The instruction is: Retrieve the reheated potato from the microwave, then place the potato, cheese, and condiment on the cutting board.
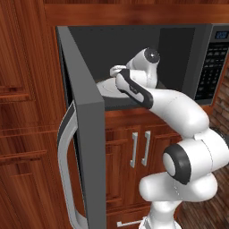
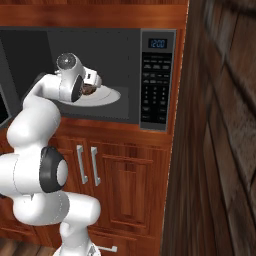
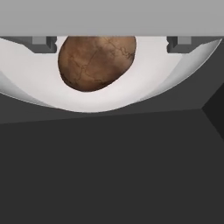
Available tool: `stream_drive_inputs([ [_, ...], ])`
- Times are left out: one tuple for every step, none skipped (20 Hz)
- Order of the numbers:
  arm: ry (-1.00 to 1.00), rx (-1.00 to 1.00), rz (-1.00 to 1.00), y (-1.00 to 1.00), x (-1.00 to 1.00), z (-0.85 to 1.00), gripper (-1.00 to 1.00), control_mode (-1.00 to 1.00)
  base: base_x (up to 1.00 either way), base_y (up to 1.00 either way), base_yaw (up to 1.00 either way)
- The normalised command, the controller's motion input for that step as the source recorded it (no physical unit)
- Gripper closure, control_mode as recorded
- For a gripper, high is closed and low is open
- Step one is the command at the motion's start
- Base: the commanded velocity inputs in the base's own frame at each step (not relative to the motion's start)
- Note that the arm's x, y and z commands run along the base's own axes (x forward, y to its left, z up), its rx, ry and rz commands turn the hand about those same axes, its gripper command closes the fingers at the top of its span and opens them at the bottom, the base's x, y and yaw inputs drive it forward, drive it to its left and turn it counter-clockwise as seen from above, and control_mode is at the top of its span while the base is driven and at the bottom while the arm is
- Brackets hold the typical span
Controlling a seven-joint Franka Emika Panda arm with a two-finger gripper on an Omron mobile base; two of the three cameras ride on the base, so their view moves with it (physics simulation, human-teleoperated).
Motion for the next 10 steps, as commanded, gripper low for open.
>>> stream_drive_inputs([
  [0.0, 0.0, -0.05, 0.01, 0.0, -0.1, -1.0, -1.0, 0.0, 0.0, 0.0],
  [0.01, 0.0, -0.06, 0.0, 0.0, -0.13, -1.0, -1.0, 0.0, 0.0, 0.0],
  [0.01, 0.0, -0.06, 0.0, 0.0, -0.09, -1.0, -1.0, 0.0, 0.0, 0.0],
  [0.0, 0.0, -0.06, 0.0, 0.04, -0.12, -1.0, -1.0, 0.0, 0.0, 0.0],
  [0.0, 0.0, -0.06, 0.0, 0.06, -0.09, -1.0, -1.0, 0.0, 0.0, 0.0],
  [0.0, 0.0, -0.06, 0.01, 0.06, -0.1, -1.0, -1.0, 0.0, 0.0, 0.0],
  [0.0, 0.0, -0.07, 0.0, 0.07, -0.12, -1.0, -1.0, 0.0, 0.0, 0.0],
  [0.0, 0.0, -0.07, 0.0, 0.06, -0.1, -1.0, -1.0, 0.0, 0.0, 0.0],
  [0.0, 0.0, -0.06, 0.0, 0.08, -0.13, -1.0, -1.0, 0.0, 0.0, 0.0],
  [0.02, 0.0, -0.07, 0.0, 0.13, -0.1, -1.0, -1.0, 0.0, 0.0, 0.0],
])
